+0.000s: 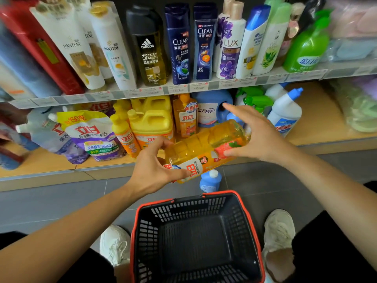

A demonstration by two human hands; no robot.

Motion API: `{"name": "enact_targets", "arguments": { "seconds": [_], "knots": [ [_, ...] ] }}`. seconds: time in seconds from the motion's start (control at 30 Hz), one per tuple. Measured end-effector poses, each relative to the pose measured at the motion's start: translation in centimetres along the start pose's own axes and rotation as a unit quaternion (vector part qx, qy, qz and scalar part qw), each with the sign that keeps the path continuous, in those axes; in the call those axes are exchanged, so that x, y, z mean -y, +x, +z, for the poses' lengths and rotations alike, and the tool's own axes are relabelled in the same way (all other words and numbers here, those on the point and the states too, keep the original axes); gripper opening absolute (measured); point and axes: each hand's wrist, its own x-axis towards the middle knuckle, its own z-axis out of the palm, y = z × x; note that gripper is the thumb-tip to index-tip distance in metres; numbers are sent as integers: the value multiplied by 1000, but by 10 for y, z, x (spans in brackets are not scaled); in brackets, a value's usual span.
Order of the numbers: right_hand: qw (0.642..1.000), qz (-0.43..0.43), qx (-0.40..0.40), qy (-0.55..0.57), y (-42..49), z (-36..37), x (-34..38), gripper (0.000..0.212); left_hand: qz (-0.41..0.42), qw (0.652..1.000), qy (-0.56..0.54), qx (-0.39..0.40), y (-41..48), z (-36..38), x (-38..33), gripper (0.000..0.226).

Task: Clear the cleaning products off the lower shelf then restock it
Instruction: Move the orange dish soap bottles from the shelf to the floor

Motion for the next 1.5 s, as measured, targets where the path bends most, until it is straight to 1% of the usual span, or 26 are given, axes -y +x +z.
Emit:
{"name": "enact_targets", "arguments": {
  "seconds": [0.07,0.1,0.17,0.2,0.23,0.3,0.37,0.43,0.47,0.53,0.6,0.67,0.77,0.83,0.9,1.0,1.07,1.13,1.17,1.23,1.27,1.33,1.37,1.43,1.5],
  "knots": [
    [990,-95,-6,-105,-2,3,13,102,39,996,77,-23,2,0,-4,68],
    [983,-122,16,-136,-2,7,21,101,60,992,108,-27,2,0,-7,68],
    [970,-127,90,-185,-3,20,29,104,94,985,144,-24,3,3,-11,71],
    [965,-118,115,-204,-3,27,30,105,110,981,158,-20,2,4,-14,71],
    [964,-113,118,-209,-3,32,28,104,125,977,171,-15,2,5,-16,72],
    [971,-124,98,-177,-3,38,22,97,143,971,193,-3,0,6,-20,75],
    [981,-128,88,-115,-3,41,18,93,141,968,205,21,2,4,-24,79],
    [989,-99,95,-48,-5,46,16,89,142,965,214,52,6,0,-28,82],
    [992,-82,98,-21,-7,49,13,87,139,968,201,63,8,-3,-28,82],
    [994,-47,97,37,-8,57,4,83,107,983,131,71,10,-11,-26,77],
    [991,-7,93,94,-10,62,-5,80,48,994,58,83,14,-21,-20,66],
    [986,23,91,135,-12,65,-10,72,0,995,19,96,19,-26,-16,52],
    [983,41,83,159,-12,67,-12,76,-33,992,-25,115,23,-28,-16,43],
    [977,49,93,185,-11,72,-14,78,-34,992,-37,120,25,-28,-17,39],
    [969,58,110,215,-10,80,-16,79,-24,991,-39,127,29,-28,-21,40],
    [967,48,135,212,-4,89,-18,71,-2,991,-45,124,35,-22,-27,46],
    [971,54,152,175,2,90,-25,64,14,992,-22,123,38,-16,-29,41],
    [980,95,131,116,12,85,-39,60,22,991,18,130,43,-12,-23,34],
    [984,121,98,88,18,81,-47,55,21,989,41,137,46,-12,-19,31],
    [983,171,5,63,32,72,-63,49,13,984,87,152,51,-12,-8,29],
    [979,193,-45,52,39,68,-71,51,5,982,105,158,54,-12,-1,30],
    [965,231,-121,36,52,62,-86,65,-15,977,128,168,60,-11,15,32],
    [958,248,-140,41,57,60,-93,73,-28,975,138,174,62,-10,25,34],
    [951,269,-141,51,67,58,-106,85,-56,968,160,185,64,-6,45,38],
    [953,273,-124,46,76,57,-114,87,-90,962,171,194,63,1,65,41]
  ]
}}
